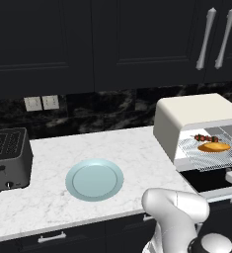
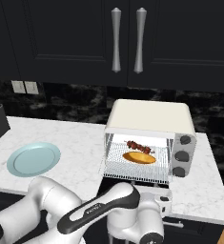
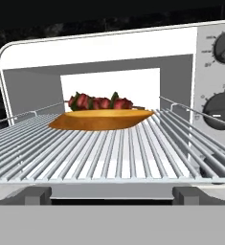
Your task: Pick up the kebab skewer and baguette bread, and place them inside the toaster oven. Close the toaster oven door and start by setting the timer.
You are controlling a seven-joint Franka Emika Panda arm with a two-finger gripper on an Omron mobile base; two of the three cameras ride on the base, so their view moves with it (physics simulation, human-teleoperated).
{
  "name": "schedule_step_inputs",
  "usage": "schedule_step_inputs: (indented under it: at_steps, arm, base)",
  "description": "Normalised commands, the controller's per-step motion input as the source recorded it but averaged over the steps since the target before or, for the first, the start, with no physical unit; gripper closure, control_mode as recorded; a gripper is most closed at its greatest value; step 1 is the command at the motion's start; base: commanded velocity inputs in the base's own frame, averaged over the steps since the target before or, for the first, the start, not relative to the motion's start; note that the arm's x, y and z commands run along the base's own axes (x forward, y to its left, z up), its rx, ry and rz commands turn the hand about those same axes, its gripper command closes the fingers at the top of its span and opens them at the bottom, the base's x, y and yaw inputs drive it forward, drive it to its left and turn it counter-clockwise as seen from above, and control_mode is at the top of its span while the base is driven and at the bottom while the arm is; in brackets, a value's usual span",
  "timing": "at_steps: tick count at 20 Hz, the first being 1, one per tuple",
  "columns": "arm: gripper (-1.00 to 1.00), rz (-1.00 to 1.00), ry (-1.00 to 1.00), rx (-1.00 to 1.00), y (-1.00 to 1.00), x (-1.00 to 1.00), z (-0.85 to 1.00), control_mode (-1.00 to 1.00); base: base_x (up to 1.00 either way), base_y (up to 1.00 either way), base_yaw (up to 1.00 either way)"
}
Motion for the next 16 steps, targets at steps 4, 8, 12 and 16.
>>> schedule_step_inputs:
  at_steps: [4, 8, 12, 16]
  arm:
    - [-1.00, 0.00, 0.00, 0.00, -0.01, 0.00, 0.00, -1.00]
    - [-1.00, 0.00, 0.00, 0.00, 0.00, 0.00, 0.00, -1.00]
    - [-1.00, 0.00, 0.00, 0.00, 0.00, 0.00, 0.01, -1.00]
    - [-1.00, 0.00, -0.01, 0.00, 0.00, 0.00, 0.04, -1.00]
  base:
    - [0.00, 0.00, 0.00]
    - [0.00, 0.00, 0.00]
    - [0.00, 0.00, 0.00]
    - [0.00, 0.00, 0.00]
